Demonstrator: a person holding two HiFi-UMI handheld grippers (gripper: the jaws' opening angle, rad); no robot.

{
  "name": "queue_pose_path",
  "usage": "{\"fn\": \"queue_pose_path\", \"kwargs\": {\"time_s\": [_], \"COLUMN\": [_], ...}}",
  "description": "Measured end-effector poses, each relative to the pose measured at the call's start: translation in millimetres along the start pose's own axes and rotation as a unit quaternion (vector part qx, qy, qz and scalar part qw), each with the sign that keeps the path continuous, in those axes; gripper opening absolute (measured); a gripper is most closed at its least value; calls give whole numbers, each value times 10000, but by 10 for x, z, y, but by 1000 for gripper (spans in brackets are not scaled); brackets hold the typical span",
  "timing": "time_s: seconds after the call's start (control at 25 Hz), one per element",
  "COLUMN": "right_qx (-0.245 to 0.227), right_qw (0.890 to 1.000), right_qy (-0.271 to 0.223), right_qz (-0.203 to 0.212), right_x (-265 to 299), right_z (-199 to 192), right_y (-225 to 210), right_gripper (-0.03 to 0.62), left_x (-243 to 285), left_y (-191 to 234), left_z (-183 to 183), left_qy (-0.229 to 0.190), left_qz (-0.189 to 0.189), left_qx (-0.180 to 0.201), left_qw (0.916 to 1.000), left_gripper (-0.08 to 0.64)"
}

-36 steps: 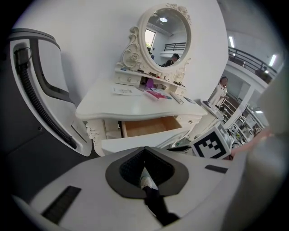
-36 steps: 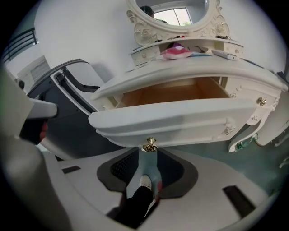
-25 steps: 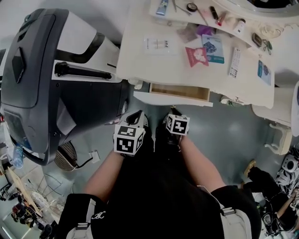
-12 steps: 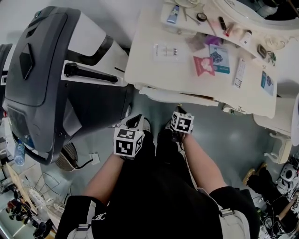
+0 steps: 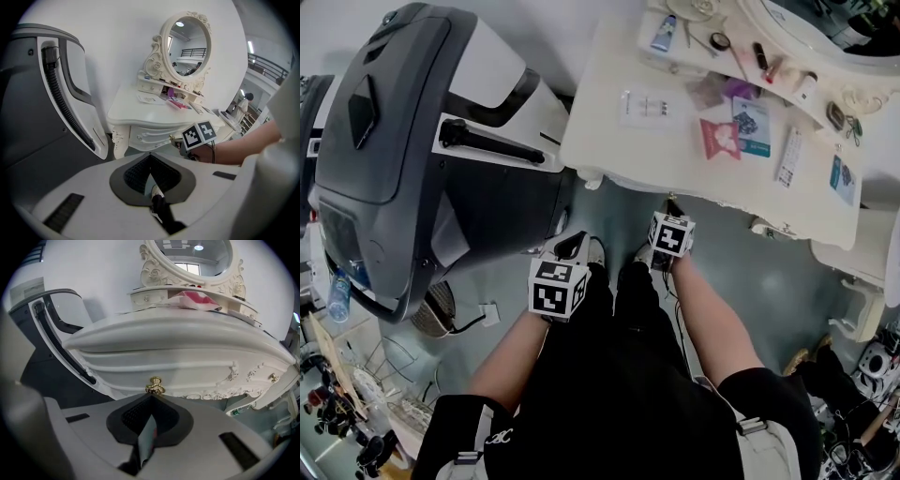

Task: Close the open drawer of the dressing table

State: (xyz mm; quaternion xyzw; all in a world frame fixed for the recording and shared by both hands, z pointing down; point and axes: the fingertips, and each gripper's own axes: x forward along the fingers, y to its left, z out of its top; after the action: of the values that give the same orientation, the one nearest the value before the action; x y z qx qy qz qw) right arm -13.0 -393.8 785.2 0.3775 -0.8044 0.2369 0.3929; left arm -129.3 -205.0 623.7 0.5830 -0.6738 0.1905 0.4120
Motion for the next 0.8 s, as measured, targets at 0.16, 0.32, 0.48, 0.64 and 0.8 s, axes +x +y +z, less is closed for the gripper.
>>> {"fn": "queue_pose_path", "kwargs": {"time_s": [0.16,0.32,0.48,0.64,0.8], "right_qx": [-34,62,368,423,344], "right_qw": [9999,9999,9991,9980,9947], "right_qy": [-55,-67,-49,-250,-808], "right_qz": [-150,-87,183,398,532], "right_x": [23,-11,-196,-442,-857], "right_z": [113,78,71,172,479], "right_y": [-6,15,35,33,43], "right_gripper": [12,12,11,11,11], "left_x": [-32,-40,-35,-46,-80], "left_y": [30,19,-25,-121,-233], "left_z": [9,47,127,288,532], "left_qy": [-24,-62,-149,-308,-560], "left_qz": [42,25,-23,-114,-193], "left_qx": [-31,9,73,154,238], "left_qw": [10000,10000,9999,9993,9980], "left_gripper": [6,7,7,7,6]}}
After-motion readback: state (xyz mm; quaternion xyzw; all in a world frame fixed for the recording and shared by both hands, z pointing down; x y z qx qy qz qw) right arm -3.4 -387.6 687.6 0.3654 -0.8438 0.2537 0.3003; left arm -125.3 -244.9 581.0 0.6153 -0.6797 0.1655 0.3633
